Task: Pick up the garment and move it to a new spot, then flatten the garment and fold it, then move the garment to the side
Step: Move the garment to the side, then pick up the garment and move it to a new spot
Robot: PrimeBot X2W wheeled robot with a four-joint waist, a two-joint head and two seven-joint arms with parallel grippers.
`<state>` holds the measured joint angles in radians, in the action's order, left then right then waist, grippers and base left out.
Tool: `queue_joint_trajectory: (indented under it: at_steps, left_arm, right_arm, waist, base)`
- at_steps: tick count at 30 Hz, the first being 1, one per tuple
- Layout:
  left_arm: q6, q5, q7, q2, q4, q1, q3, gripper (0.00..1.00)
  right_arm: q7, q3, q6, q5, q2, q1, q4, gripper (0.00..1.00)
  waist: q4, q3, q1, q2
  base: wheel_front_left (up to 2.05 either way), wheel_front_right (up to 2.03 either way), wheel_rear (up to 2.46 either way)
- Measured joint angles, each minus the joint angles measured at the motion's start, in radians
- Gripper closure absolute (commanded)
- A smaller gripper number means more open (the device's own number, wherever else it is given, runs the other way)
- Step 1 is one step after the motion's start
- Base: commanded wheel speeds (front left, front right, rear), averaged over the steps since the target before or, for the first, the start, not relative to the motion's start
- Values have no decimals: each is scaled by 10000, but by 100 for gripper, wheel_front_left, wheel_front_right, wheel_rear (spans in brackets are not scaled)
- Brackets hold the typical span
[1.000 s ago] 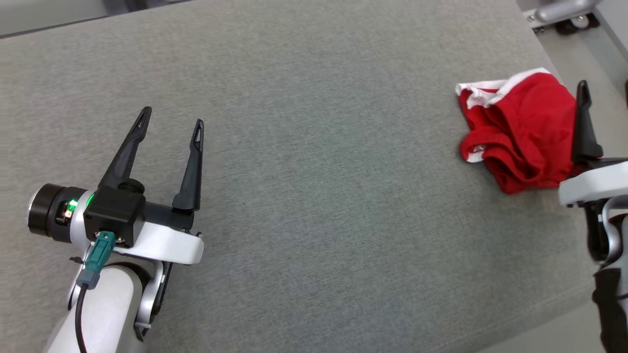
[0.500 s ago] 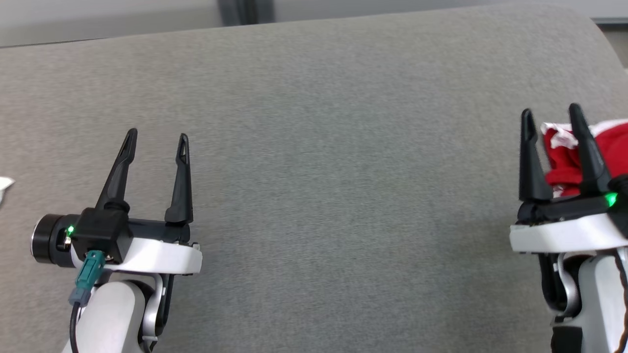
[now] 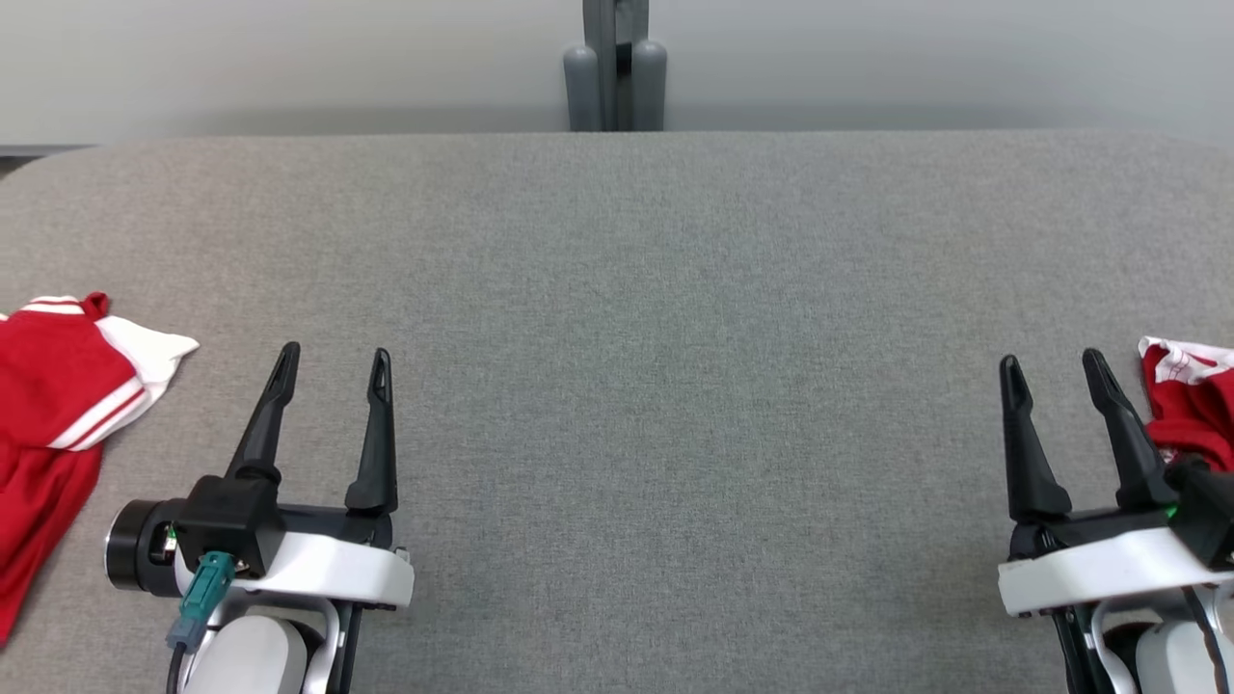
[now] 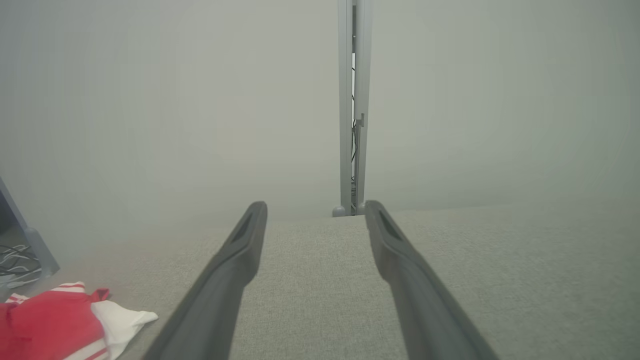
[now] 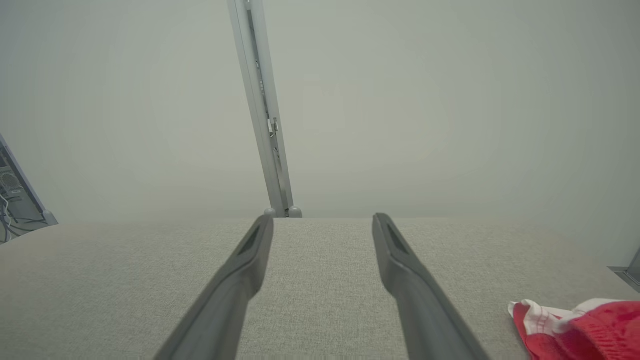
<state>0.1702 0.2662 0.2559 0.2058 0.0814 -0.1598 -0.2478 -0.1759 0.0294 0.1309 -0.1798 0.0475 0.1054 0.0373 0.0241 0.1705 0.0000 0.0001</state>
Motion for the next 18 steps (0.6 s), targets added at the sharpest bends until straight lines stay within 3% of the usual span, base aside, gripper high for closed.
queue_joint_trajectory:
  at_steps: [18]
  left_arm:
    - [-182, 86, -21, 81, 623, 570, -238, 0]
  right_arm:
    - [357, 267, 0, -222, 4, -1161, 23, 0]
  waist:
    - [-252, -1122, 0, 0]
  base:
    - [0, 0, 0]
